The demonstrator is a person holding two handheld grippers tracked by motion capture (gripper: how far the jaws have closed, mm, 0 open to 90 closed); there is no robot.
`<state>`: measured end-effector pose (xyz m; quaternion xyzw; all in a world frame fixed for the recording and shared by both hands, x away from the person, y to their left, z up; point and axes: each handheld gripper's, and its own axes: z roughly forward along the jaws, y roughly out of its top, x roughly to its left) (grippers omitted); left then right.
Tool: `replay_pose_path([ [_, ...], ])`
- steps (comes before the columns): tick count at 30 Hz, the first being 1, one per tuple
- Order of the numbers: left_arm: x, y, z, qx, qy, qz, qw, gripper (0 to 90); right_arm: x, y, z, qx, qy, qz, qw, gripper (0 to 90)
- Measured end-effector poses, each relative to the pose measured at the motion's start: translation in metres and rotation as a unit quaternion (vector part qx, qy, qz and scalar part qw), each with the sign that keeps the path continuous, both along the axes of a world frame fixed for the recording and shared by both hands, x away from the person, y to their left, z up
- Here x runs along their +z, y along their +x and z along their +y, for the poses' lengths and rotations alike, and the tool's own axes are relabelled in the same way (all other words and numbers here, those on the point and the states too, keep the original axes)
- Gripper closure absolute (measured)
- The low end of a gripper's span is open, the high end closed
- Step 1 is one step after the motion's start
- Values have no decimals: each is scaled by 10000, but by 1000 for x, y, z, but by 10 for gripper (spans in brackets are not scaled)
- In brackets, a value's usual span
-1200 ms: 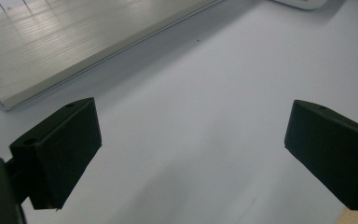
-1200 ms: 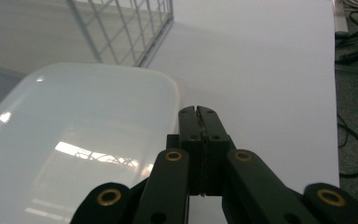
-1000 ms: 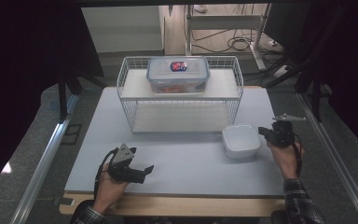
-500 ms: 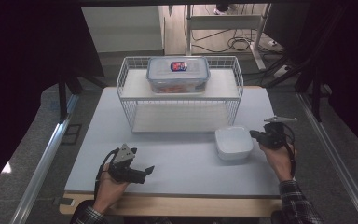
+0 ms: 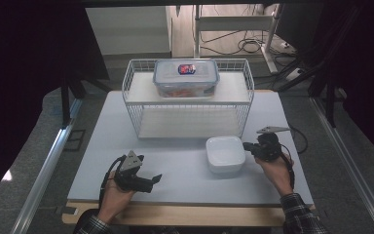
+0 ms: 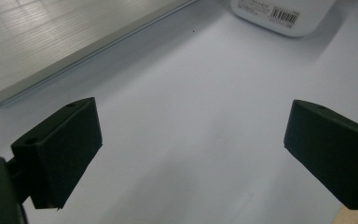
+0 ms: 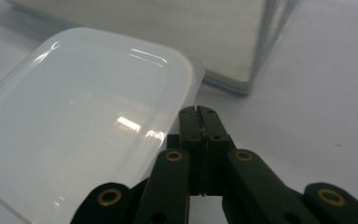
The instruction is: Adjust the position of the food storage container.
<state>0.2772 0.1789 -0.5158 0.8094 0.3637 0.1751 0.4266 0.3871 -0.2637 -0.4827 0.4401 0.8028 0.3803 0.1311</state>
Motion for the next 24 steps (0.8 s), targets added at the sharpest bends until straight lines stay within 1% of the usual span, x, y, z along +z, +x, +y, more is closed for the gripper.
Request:
replay_pose_path([
  [3, 0, 0, 0, -5, 2, 3, 10000, 39, -1, -4, 11, 147, 18, 38, 9999, 896],
  [5, 0, 0, 0, -9, 4, 9, 10000, 39, -1, -6, 17, 247, 11, 21, 9997, 896],
  [6, 0, 0, 0, -15, 7, 12, 10000, 39, -1, -6, 17, 247, 11, 21, 9997, 896],
  [7, 0, 0, -1, -21, 17, 21, 10000, 39, -2, -8, 23, 303, 22, 36, 9995, 896],
  [10, -1, 0, -1, -35, 32, 34, 10000, 39, -3, -9, 31, 401, 64, 66, 9992, 896],
  [13, -1, 1, -2, -48, 33, 59, 10000, 39, -5, -11, 39, 500, 52, 91, 9987, 896],
  [14, -1, 1, -2, -48, 33, 59, 10000, 39, -5, -11, 39, 500, 52, 91, 9987, 896],
  [15, -2, 1, -2, -51, 35, 56, 10000, 39, -6, -13, 45, 579, 53, 103, 9983, 896],
  [16, -2, 1, -2, -51, 35, 56, 10000, 39, -6, -13, 45, 579, 53, 103, 9983, 896],
  [17, -2, 1, -3, -57, 35, 63, 10000, 39, -6, -14, 50, 638, 68, 129, 9979, 896],
  [21, -2, 1, -3, -66, 40, 73, 9999, 39, -7, -16, 58, 741, 69, 124, 9972, 896],
  [22, -2, 1, -3, -73, 34, 87, 9999, 39, -8, -17, 64, 802, 66, 123, 9967, 896],
  [24, -2, 1, -3, -75, 36, 90, 9999, 39, -8, -17, 66, 821, 72, 136, 9965, 896],
])
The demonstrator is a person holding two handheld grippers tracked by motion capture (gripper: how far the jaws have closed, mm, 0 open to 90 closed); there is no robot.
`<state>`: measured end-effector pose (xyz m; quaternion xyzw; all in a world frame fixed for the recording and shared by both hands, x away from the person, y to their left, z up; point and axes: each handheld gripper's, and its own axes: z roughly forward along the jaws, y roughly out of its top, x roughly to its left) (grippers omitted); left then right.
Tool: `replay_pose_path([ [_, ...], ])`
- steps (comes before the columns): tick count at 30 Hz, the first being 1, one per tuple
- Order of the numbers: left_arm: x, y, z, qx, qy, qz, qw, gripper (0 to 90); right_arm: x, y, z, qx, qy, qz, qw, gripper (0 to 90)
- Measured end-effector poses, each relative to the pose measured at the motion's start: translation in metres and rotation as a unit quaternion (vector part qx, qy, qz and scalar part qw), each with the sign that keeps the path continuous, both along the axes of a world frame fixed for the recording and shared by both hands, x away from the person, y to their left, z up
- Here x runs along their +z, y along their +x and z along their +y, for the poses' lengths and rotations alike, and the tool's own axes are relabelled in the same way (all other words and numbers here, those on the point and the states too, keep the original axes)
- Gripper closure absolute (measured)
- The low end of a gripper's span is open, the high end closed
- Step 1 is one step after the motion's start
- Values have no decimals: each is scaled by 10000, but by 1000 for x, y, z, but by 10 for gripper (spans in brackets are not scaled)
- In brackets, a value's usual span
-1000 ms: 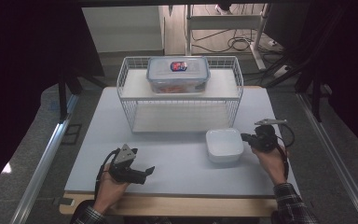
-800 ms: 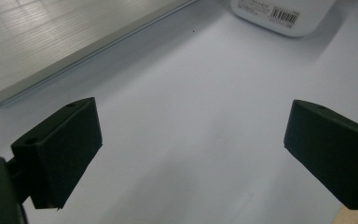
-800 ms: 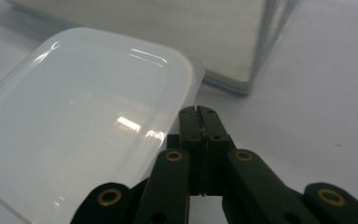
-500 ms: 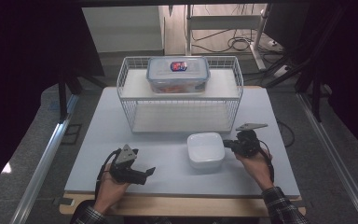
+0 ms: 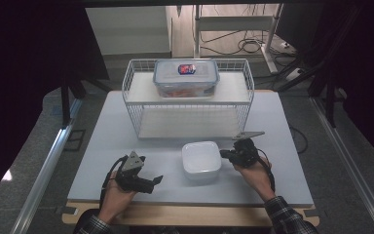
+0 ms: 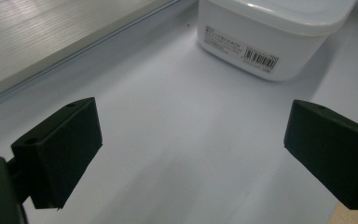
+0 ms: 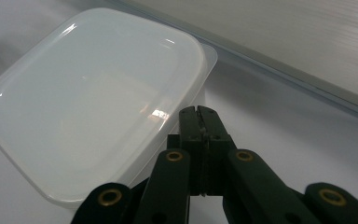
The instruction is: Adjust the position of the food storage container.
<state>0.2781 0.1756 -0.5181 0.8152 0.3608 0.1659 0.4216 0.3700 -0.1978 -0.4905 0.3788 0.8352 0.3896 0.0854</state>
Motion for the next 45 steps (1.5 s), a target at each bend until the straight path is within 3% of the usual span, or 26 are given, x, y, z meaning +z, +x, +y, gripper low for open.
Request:
replay_pose_path([
  [5, 0, 0, -1, -23, 21, 6, 10000, 39, -2, -1, 14, 132, 31, 6, 9999, 896],
  [9, 0, 0, -1, -26, 31, 28, 10000, 40, -5, -2, 21, 252, -173, -81, 9995, 892],
  [13, 0, 0, 0, 2, -12, 101, 9999, 44, -3, -3, 19, 208, -297, -253, 9990, 866],
  [17, 1, 0, 0, 23, -27, 176, 9998, 51, 2, -4, 11, 58, -217, -341, 9992, 801],
  [23, 2, 0, 1, 53, -7, 192, 9998, 55, 9, -11, 0, -37, -39, -480, 9988, 655],
  [26, 3, 0, 2, 70, -24, 187, 9998, 54, 13, -18, -3, 27, 25, -578, 9983, 533],
  [27, 3, 0, 3, 75, -29, 178, 9998, 54, 13, -18, -3, 27, 25, -578, 9983, 533],
  [30, 3, -1, 3, 66, 30, 102, 9999, 54, 13, -24, -6, 125, 50, -583, 9982, 389],
  [33, 2, -1, 3, 49, 88, 38, 9999, 52, 13, -26, -7, 173, 84, -574, 9982, 332],
  [35, 2, -1, 3, 32, 88, 2, 10000, 44, 11, -29, -7, 248, 208, -528, 9981, 232],
  [37, 2, -1, 3, 27, 86, -7, 10000, 40, 10, -30, -7, 274, 259, -500, 9980, 208],
  [38, 1, -1, 3, 31, 71, -6, 10000, 39, 8, -32, -7, 335, 333, -389, 9981, 151],
  [42, 0, -1, 4, 27, 37, 15, 10000, 38, 3, -36, -7, 411, 300, -299, 9983, 106],
  [45, 1, -1, 4, 42, 20, -16, 10000, 35, 1, -38, -6, 477, 219, -354, 9980, 86],
])
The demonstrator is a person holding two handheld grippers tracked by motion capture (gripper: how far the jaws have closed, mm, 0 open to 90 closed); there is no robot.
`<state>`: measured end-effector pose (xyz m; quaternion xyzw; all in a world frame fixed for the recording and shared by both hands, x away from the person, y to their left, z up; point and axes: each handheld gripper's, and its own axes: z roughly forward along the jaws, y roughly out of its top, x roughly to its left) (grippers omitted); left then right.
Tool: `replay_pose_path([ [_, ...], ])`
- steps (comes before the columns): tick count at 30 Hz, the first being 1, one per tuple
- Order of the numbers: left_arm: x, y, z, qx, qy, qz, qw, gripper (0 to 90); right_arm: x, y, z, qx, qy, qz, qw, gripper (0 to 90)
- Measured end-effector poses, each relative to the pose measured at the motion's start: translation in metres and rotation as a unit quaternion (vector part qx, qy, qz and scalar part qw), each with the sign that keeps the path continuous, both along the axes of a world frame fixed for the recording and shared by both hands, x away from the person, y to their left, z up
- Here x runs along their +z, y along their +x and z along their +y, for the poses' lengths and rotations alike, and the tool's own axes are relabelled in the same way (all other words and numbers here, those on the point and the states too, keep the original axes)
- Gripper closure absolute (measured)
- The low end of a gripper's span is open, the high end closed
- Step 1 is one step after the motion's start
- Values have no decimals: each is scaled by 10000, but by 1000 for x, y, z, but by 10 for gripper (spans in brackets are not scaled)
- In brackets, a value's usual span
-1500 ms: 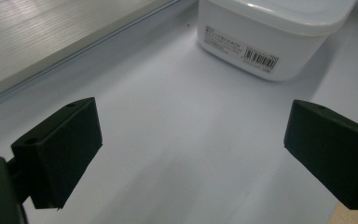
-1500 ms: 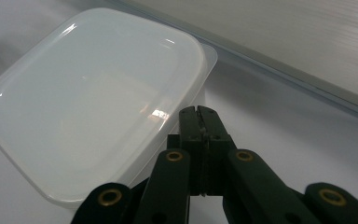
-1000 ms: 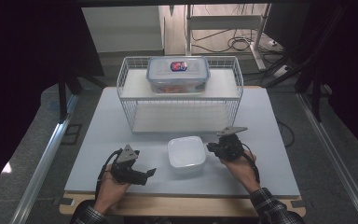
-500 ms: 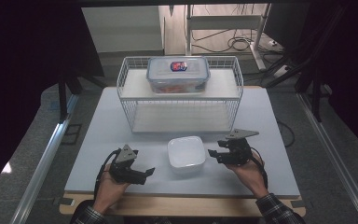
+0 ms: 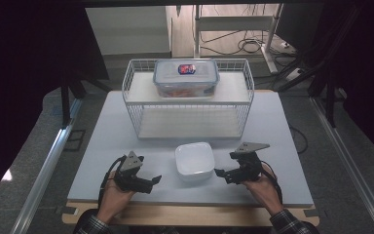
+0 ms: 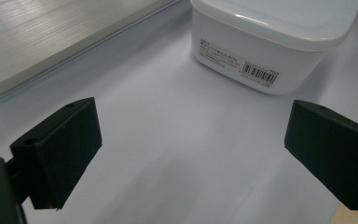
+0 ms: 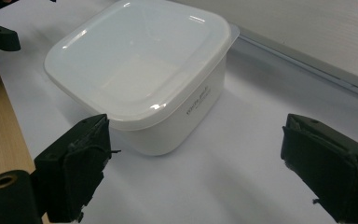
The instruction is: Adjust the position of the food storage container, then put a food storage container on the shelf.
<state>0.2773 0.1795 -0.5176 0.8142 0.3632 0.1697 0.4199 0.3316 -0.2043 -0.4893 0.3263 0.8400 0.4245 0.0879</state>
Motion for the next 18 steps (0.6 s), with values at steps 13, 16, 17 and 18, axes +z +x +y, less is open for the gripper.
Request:
replay_pose_path([
  [13, 4, 3, -7, 86, 21, 148, 9999, 28, 4, 4, 4, -71, 54, -161, 9998, 50],
  [16, 8, 5, -9, 59, -159, 262, 9995, 23, 7, 5, 7, -46, 80, -155, 9998, 27],
  [17, 8, 5, -9, 59, -159, 262, 9995, 27, 7, 5, 7, -46, 80, -155, 9998, 27],
  [18, 10, 7, -11, 31, -238, 295, 9993, 29, 9, 6, 8, -98, 86, -118, 9998, 23],
])
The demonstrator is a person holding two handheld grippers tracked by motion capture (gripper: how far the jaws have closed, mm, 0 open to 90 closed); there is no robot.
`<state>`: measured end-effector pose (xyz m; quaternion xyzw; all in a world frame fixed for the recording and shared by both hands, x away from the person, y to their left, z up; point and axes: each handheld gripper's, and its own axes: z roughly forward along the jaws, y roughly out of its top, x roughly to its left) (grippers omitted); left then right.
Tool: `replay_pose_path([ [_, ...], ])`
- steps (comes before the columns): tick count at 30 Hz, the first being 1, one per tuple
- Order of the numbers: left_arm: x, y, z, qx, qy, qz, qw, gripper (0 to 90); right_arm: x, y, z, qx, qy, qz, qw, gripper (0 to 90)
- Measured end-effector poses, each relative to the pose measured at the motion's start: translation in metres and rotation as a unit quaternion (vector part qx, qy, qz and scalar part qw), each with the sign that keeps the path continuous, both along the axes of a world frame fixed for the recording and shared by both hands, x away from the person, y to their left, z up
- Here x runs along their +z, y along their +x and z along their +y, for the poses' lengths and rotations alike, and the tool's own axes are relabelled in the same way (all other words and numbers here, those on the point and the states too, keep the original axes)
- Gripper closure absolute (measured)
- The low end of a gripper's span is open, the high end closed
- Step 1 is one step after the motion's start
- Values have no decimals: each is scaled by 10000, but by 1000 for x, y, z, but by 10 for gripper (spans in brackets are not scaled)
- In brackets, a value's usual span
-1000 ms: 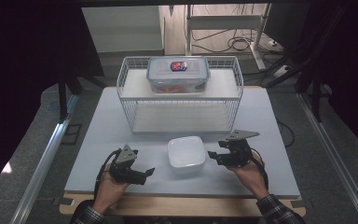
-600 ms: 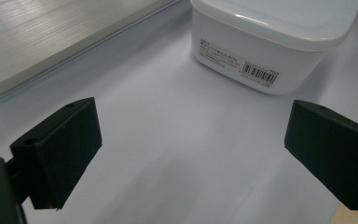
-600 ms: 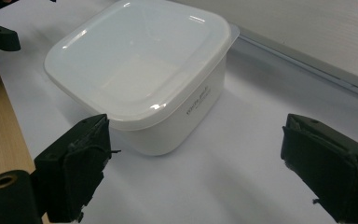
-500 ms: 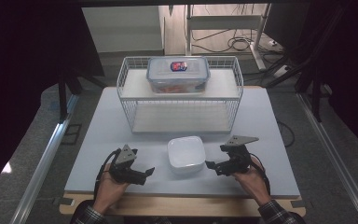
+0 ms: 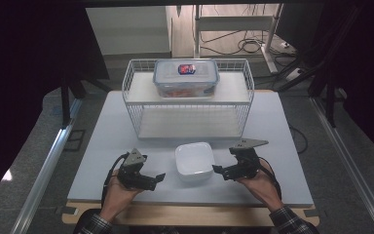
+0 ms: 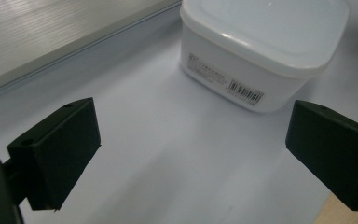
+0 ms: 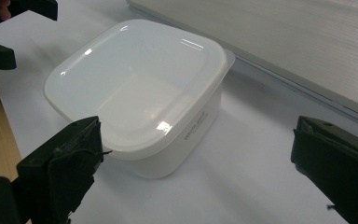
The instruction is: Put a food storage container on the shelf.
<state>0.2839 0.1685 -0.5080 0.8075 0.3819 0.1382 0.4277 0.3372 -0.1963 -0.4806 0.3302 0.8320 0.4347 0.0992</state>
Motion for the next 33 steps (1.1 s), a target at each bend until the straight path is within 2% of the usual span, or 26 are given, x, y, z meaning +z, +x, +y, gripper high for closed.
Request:
replay_pose_path([
  [11, 4, 8, -15, -182, 108, -31, 9998, 110, 3, 6, 5, -31, 8, 218, 9998, 33],
  [12, 4, 10, -17, -184, 77, -49, 9998, 121, 4, 7, 8, -25, 6, 332, 9994, 53],
  [14, 6, 13, -19, -180, 6, -73, 9998, 130, 4, 8, 9, -28, 3, 388, 9992, 69],
  [17, 6, 16, -20, -184, -93, -81, 9998, 140, 5, 9, 11, -31, -35, 387, 9992, 96],
  [21, 8, 22, -25, -248, -194, -74, 9995, 150, 7, 13, 14, 39, 18, 327, 9995, 190],
  [23, 8, 25, -28, -268, -235, -83, 9993, 153, 6, 16, 14, 73, 38, 414, 9991, 224],
  [26, 8, 32, -35, -348, -304, -17, 9989, 163, 3, 21, 14, 68, 41, 559, 9984, 271],
  [29, 7, 35, -40, -370, -280, 30, 9989, 165, 2, 26, 14, 97, 61, 662, 9977, 297],
  [33, 2, 44, -48, -478, -449, 319, 9973, 162, -3, 37, 17, 172, 163, 895, 9957, 347],
])
